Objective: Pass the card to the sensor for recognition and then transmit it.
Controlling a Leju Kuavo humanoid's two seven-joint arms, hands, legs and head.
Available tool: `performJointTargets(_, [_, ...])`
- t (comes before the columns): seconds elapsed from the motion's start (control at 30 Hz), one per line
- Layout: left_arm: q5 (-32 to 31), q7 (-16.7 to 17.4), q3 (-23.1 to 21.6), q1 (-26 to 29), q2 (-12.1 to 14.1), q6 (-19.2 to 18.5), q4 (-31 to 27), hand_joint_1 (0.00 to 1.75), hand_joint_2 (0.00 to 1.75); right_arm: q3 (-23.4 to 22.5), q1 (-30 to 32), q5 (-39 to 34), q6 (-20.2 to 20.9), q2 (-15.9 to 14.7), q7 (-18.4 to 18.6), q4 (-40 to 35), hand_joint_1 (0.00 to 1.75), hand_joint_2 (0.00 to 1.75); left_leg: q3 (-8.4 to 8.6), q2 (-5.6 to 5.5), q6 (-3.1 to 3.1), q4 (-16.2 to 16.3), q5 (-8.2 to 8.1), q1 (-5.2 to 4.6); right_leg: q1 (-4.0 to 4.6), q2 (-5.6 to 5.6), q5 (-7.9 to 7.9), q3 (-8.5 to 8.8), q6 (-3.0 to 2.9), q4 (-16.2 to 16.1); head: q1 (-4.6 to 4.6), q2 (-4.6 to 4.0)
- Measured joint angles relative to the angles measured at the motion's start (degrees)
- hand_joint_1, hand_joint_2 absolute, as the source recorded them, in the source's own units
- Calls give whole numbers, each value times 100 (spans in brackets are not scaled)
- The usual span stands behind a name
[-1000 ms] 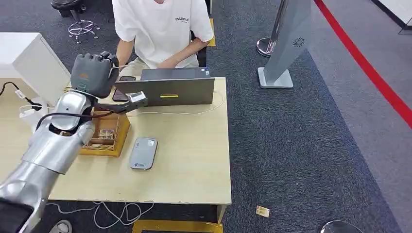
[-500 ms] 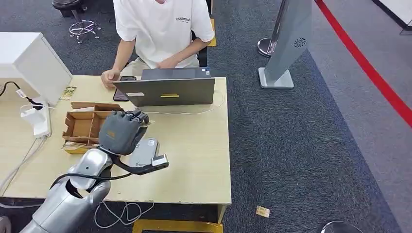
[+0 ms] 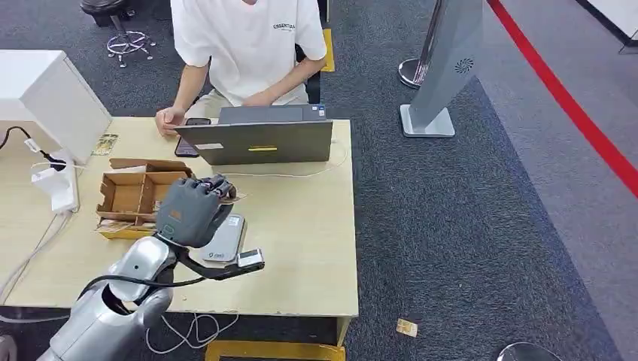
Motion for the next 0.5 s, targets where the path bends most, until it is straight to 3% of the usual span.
performJointTargets(0.1, [-145, 207, -11, 56, 2, -168, -13, 175, 175, -2, 0, -31, 0, 2, -2, 0, 0, 175, 0, 0, 0, 0, 0, 0, 0, 1, 0, 0, 0, 0, 0, 0])
performJointTargets(0.3, [-1027, 1215, -9, 321, -63, -516, 316, 175, 175, -13, 0, -64, -2, 11, 74, 2, 0, 175, 0, 0, 0, 0, 0, 0, 0, 0, -1, 0, 0, 0, -2, 0])
performJointTargets(0.5, [-1097, 1333, 20, 426, -203, -536, 929, 175, 175, -13, 0, -29, -2, 13, 118, 2, 0, 175, -1, -2, 0, 0, 0, 0, 0, -3, -1, 1, 0, 0, 0, 0])
